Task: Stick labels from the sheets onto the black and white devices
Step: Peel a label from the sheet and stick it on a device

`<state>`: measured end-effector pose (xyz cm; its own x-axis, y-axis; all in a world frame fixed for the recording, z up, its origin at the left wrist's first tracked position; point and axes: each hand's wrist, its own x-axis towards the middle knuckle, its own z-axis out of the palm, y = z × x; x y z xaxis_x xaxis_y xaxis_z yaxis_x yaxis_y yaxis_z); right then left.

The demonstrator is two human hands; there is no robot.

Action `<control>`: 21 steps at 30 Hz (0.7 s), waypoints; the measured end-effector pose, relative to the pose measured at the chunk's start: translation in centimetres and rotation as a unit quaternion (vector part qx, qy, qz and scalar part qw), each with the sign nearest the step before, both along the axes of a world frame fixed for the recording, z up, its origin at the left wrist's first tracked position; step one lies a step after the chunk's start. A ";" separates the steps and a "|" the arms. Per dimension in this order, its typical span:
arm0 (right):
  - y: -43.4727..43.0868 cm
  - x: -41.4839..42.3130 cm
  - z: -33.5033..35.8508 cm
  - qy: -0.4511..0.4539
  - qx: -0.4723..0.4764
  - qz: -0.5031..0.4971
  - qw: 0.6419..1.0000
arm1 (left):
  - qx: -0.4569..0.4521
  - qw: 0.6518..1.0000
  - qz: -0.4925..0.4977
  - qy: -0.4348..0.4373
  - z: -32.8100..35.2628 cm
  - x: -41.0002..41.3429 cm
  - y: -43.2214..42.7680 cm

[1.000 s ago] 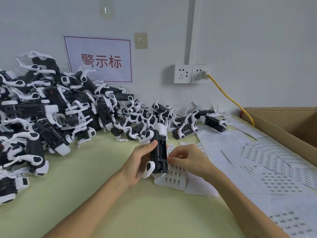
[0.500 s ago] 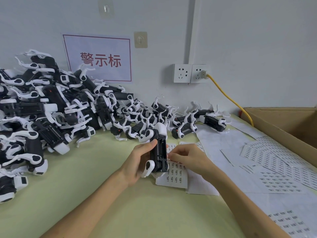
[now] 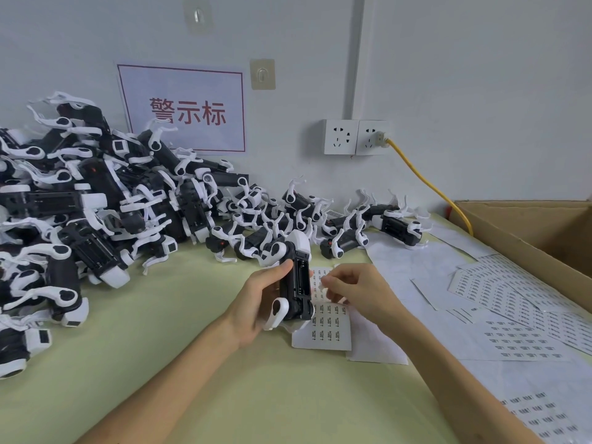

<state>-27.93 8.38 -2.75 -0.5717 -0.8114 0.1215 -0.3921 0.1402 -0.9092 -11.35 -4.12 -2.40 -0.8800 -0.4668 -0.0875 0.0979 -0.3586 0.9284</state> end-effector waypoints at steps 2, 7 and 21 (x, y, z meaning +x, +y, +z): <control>0.2 -0.1 0.2 -0.024 -0.036 0.006 0.999 | -0.012 1.000 0.006 -0.010 0.0 0.0 0.0; 0.5 0.0 0.8 -0.073 -0.108 0.044 0.990 | -0.056 0.997 0.044 0.000 -0.1 0.0 -0.1; 0.4 1.3 1.0 -0.007 -0.130 0.108 0.986 | 0.194 0.960 -0.116 0.167 0.6 0.9 -1.2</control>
<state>-26.61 8.82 -1.74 -0.3931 -0.8565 0.3346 -0.3736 -0.1838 -0.9092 -10.42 -5.30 -1.76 -0.9656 -0.2442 0.0894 0.2422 -0.7191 0.6513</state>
